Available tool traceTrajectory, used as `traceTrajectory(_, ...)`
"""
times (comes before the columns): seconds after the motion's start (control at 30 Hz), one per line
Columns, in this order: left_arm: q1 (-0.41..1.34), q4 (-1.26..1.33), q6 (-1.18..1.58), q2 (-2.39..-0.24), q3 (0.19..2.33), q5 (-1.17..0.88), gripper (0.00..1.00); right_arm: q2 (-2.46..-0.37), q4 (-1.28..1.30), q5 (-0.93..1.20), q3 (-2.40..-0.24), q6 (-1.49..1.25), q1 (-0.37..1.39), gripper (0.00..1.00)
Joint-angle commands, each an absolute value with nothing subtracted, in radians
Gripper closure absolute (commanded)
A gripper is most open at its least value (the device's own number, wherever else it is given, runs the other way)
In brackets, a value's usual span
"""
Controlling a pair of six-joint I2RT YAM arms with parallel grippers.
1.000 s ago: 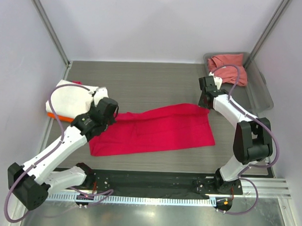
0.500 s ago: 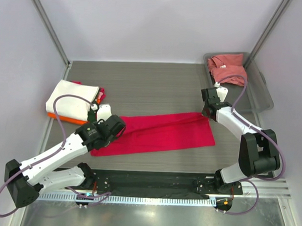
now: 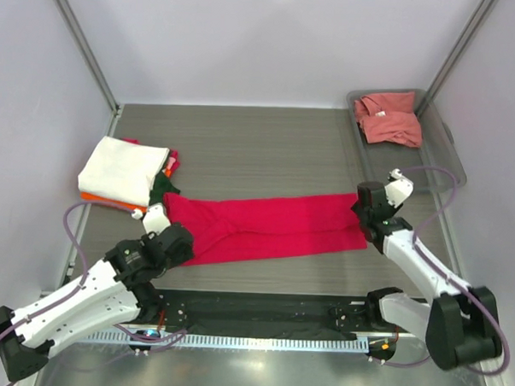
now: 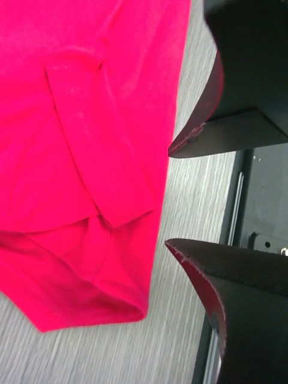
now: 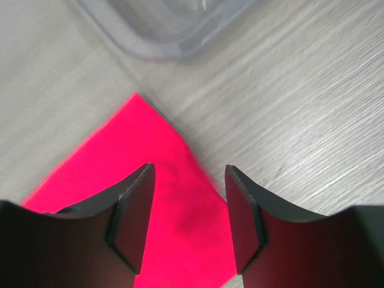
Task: Fold and stack the t-shirts
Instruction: Fold the tshirt
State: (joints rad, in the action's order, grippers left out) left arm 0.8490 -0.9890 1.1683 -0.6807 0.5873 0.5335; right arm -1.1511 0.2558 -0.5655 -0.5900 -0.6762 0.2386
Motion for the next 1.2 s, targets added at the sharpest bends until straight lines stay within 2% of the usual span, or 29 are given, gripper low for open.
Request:
traceTrajectory(0.0, 0.888, -0.980, 1.278, -0.586, 0.568, 0.567, 0.41, -1.013, 0.137, -0.649, -0.534, -0.718, 0.244, 0.43)
traceTrajectory(0.1, 0.893, -0.962, 1.266, -0.545, 0.566, 0.584, 0.34, -0.933, 0.108, -0.624, -0.506, -0.686, 0.244, 0.43)
traceTrajectory(0.13, 0.893, -0.954, 1.252, -0.537, 0.568, 0.587, 0.26, -0.930, 0.071, -0.599, -0.500, -0.666, 0.244, 0.43)
traceTrajectory(0.2, 0.893, -0.931, 1.243, -0.541, 0.580, 0.598, 0.22, -0.956, 0.074, -0.545, -0.523, -0.646, 0.247, 0.42)
traceTrajectory(0.3, 0.891, -0.908, 1.226, -0.574, 0.603, 0.623, 0.12, -1.063, 0.097, -0.430, -0.586, -0.626, 0.245, 0.48)
traceTrajectory(0.43, 0.887, -0.897, 1.172, -0.627, 0.681, 0.678, 0.03, -1.199, 0.106, -0.263, -0.646, -0.611, 0.264, 0.57)
traceTrajectory(0.57, 0.829, -0.844, 1.091, -0.751, 0.715, 0.669, 0.02, -1.294, 0.089, -0.207, -0.679, -0.597, 0.330, 0.59)
traceTrajectory(0.77, 0.509, -0.649, 0.919, -0.929, 0.730, 0.401, 0.11, -1.474, 0.124, -0.192, -0.796, -0.566, 0.406, 0.63)
traceTrajectory(0.87, 0.416, -0.577, 0.897, -1.034, 0.739, 0.321, 0.14, -1.555, 0.181, -0.244, -0.854, -0.563, 0.410, 0.64)
traceTrajectory(1.17, 0.350, -0.606, 1.000, -1.310, 0.821, 0.419, 0.23, -1.699, 0.284, -0.419, -0.937, -0.592, 0.408, 0.69)
